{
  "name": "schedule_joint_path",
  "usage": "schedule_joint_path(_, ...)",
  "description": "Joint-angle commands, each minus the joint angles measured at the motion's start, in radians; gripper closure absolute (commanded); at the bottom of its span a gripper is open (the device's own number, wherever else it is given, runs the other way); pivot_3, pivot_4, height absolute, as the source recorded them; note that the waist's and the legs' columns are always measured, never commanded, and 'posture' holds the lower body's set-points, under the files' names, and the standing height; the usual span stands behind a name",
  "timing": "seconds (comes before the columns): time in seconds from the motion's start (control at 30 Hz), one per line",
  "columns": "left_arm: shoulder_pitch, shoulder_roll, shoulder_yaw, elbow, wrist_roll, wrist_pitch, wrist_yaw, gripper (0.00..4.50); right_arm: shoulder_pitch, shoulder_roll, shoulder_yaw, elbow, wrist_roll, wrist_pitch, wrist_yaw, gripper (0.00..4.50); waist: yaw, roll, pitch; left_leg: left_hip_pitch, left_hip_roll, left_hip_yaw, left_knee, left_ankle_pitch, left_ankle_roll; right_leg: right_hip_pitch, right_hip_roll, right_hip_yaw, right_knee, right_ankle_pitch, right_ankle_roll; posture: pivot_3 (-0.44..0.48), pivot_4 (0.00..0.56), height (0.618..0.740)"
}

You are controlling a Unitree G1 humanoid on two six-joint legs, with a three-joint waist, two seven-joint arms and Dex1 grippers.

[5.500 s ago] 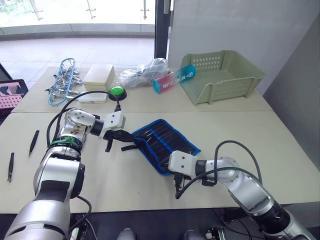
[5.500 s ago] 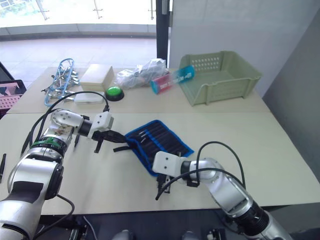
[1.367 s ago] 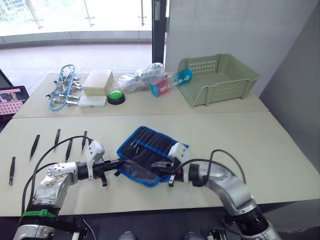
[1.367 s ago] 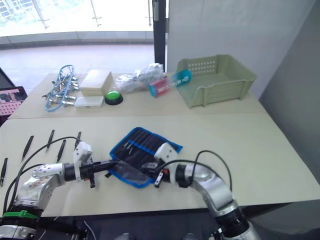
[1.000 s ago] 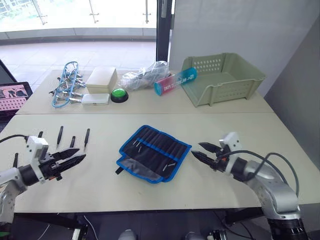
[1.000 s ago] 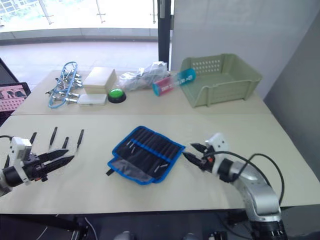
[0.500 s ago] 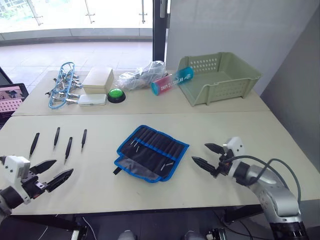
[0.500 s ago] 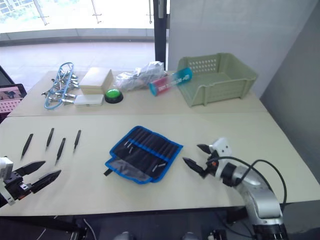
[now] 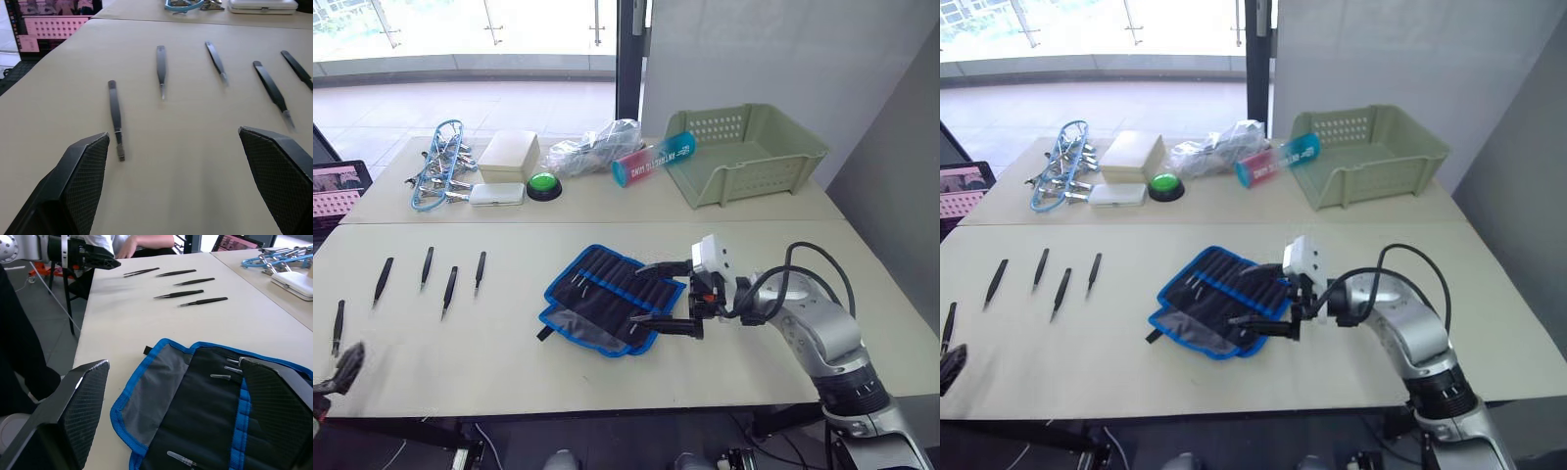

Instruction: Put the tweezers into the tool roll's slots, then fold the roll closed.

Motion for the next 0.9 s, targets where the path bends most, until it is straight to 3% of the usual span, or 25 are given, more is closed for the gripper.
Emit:
schedule_joint_path(0.03,-0.011,0.042,0.04,0.029,-0.007,0.043,0.048,0.03,-0.032,0.007,0.009,-0.025,0.017,-0.011,0.028,0.0,0.0,0.0,0.0,0.0,0.0,0.0,0.0,0.0,0.0,0.0,0.0,0.0,0.0,0.0,0.0,0.0,0.15,0.716)
schedule_joint_path(0.23,-0.044,0.054,-0.003,0.097,0.013,0.055,0.063,0.03,-0.039,0.024,0.016,-0.055,0.024,0.006,0.015,0.0,0.0,0.0,0.0,0.0,0.0,0.0,0.0,0.0,-0.001,0.0,0.0,0.0,0.001,0.0,0.0,0.0,0.15,0.716)
schedule_joint_path(0.6,-0.275,0.161,-0.171,0.398,0.108,0.028,0.046,0.03,-0.046,0.027,0.007,-0.091,0.035,0.05,-0.021,0.0,0.002,-0.002,-0.001,0.0,0.0,0.001,-0.001,0.003,-0.006,0.0,0.0,0.0,0.002,0.0,0.0,0.0,0.15,0.716)
schedule_joint_path(0.73,-0.321,0.163,-0.216,0.472,0.132,0.015,0.042,1.13,-0.049,0.022,0.0,-0.101,0.034,0.063,-0.035,0.0,0.004,0.0,0.0,0.0,0.0,0.001,-0.001,0.004,-0.007,-0.001,0.0,0.0,0.002,0.0,0.0,0.0,0.15,0.716)
schedule_joint_path(0.9,-0.356,0.161,-0.224,0.521,0.136,0.003,0.046,2.87,-0.047,0.018,-0.006,-0.112,0.035,0.077,-0.052,0.0,0.014,0.0,0.0,0.0,0.0,0.001,-0.001,0.004,-0.007,0.0,0.0,0.0,0.002,0.0,0.0,0.0,0.15,0.716)
